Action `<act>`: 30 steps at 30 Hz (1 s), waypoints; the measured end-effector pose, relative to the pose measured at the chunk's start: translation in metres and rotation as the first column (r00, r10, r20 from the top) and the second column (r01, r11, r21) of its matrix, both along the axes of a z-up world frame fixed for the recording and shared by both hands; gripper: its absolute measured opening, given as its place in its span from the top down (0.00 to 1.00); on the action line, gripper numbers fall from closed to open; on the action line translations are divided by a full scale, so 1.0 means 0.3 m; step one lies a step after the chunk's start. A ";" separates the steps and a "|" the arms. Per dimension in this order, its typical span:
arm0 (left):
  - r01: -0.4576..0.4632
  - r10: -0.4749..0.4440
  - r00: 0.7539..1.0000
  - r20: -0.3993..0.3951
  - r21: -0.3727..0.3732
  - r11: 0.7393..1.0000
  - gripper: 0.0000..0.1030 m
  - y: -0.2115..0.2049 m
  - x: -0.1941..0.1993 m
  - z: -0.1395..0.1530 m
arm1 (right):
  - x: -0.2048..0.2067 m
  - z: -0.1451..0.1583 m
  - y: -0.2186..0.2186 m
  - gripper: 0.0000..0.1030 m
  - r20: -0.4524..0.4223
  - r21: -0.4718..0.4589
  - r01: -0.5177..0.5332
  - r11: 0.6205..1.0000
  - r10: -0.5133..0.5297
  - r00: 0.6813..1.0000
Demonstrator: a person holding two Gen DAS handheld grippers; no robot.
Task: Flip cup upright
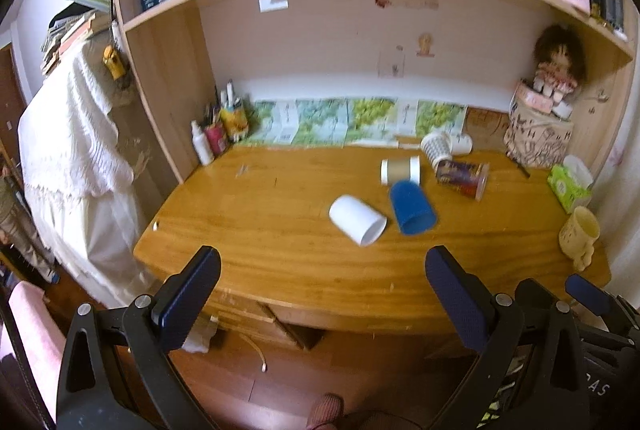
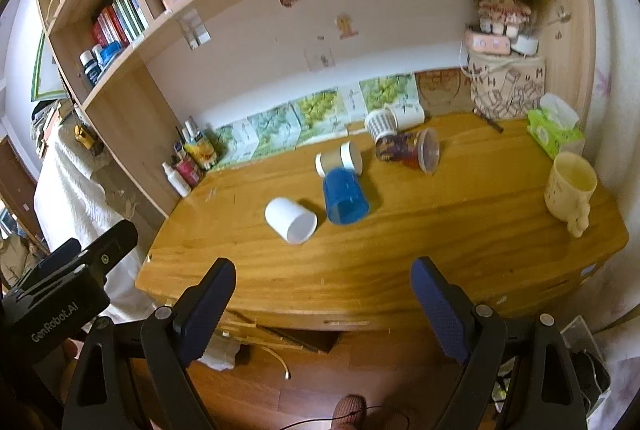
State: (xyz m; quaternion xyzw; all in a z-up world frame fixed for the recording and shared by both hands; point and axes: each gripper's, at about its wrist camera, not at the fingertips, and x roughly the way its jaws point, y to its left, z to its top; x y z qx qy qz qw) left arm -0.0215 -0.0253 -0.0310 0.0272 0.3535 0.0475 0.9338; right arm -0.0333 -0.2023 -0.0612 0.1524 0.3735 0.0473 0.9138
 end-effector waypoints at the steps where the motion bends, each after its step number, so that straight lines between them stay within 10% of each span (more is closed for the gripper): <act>1: -0.004 0.004 1.000 -0.009 0.002 1.000 0.01 -0.004 -0.002 -0.008 | -0.003 -0.008 -0.005 0.12 -0.012 0.005 -0.005 1.000 0.006 1.000; 30: 0.140 -0.149 0.982 -0.116 -0.081 0.987 0.01 -0.122 0.214 -0.089 | 0.081 -0.104 -0.146 0.12 -0.153 0.026 0.030 0.999 -0.025 0.988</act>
